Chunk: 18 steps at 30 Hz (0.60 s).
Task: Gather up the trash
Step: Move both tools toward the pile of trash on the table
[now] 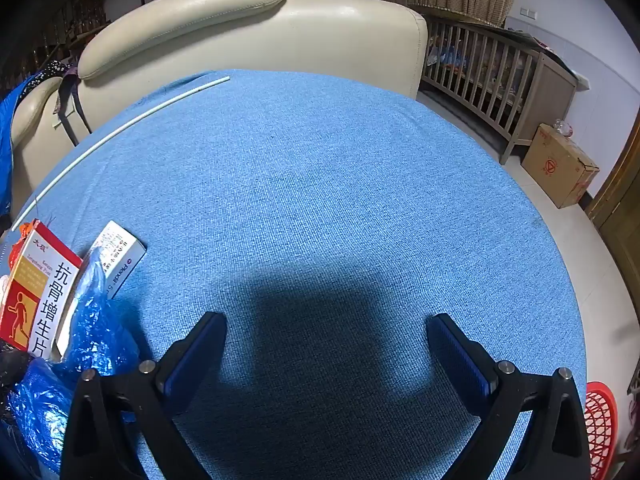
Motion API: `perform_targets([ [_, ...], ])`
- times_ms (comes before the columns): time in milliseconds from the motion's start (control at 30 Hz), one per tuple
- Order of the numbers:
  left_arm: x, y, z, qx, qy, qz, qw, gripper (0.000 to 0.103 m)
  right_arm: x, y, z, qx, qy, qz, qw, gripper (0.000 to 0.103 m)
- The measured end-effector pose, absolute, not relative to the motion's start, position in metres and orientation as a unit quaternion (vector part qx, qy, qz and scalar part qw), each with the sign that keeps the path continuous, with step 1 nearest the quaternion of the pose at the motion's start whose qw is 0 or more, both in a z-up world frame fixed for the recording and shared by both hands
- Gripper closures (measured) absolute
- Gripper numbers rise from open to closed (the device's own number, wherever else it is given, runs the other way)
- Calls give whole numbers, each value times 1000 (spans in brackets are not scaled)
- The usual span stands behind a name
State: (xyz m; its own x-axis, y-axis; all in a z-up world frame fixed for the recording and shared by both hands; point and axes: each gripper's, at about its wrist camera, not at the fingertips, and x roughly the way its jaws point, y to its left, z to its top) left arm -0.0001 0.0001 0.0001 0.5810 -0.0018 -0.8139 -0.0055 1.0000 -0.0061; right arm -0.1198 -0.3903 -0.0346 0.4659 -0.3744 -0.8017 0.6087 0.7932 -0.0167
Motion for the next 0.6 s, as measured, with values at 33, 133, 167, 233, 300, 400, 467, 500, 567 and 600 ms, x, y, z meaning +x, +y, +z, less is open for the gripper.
perform_targets([
  [33,0,0,0,-3,458,2,889,0,-120,-390,-35,137,427,-291,845,0],
  [133,0,0,0,-3,459,1,889,0,-120,-390,-35,137,427,-291,845,0],
  [167,0,0,0,-3,459,2,889,0,-120,-390,-34,137,427,-292,845,0],
  [233,0,0,0,-1,459,0,888,0,-119,-391,-34,135,432,-287,844,0],
  [300,1,1,2,5,466,-13,884,0,-121,-395,-30,147,451,-280,835,0],
  [400,-10,11,18,0,442,-5,897,0,-145,-393,-4,158,407,-281,855,0],
  [467,-20,20,33,-10,428,-12,904,0,-158,-389,12,156,391,-274,865,0],
  [500,-25,21,39,-12,424,-15,905,0,-164,-387,20,157,388,-266,868,0],
  [567,-43,23,50,-10,409,-24,912,0,-179,-380,32,158,376,-256,877,0],
  [600,-49,22,56,-8,402,-28,915,0,-187,-374,38,156,368,-252,881,0],
])
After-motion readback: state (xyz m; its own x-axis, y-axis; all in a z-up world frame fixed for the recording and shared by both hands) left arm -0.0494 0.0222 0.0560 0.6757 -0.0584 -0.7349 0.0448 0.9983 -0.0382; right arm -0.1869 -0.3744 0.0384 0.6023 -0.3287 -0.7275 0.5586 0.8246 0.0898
